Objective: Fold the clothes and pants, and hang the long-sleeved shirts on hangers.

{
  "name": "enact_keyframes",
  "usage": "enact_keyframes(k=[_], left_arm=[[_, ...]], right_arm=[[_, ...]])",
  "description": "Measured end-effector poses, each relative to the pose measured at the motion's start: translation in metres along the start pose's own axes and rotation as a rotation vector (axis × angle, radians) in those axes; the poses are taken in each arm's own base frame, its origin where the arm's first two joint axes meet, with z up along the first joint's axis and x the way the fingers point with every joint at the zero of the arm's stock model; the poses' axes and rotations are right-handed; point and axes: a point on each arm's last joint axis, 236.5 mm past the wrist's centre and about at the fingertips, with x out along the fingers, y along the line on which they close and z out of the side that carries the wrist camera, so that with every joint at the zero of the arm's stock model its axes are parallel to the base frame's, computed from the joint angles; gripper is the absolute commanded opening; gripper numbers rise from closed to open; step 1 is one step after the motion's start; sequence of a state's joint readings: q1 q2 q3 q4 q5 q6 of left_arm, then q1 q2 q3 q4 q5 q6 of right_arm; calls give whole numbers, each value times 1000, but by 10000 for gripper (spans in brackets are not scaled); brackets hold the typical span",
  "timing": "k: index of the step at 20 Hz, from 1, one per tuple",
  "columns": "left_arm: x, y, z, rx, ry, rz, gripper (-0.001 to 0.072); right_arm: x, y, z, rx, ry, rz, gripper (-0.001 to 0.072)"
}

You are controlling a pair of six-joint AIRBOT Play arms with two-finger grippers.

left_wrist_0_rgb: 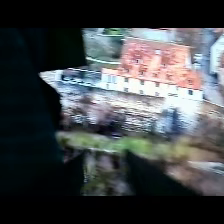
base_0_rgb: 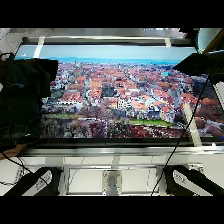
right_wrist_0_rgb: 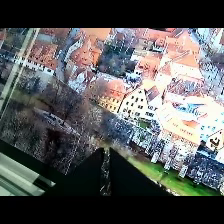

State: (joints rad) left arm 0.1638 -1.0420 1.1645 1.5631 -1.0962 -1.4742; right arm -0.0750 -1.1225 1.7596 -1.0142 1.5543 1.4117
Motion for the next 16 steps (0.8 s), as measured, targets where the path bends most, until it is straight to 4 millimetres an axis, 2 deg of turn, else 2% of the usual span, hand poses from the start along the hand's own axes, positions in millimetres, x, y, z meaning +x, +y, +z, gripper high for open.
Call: enact_keyframes(k=[1,2,5,8,11,16], left_arm=[[3,14,2,-2,-3,58,712],[5,30,5,-6,-12,122,707],[8,76,14,-66,-52,281,704],[31,101,4,-133,-4,333,705],[67,106,-15,-140,91,338,705],[125,91,-29,-87,166,308,706]], right_arm=[[0,-3,2,0,-6,-10,477],[1,-5,2,1,-6,-21,492],[6,-15,-1,7,15,-44,492],[18,-25,-4,24,51,-53,492],[37,-38,-8,54,98,-52,492],[69,-61,-17,101,175,-57,492]])
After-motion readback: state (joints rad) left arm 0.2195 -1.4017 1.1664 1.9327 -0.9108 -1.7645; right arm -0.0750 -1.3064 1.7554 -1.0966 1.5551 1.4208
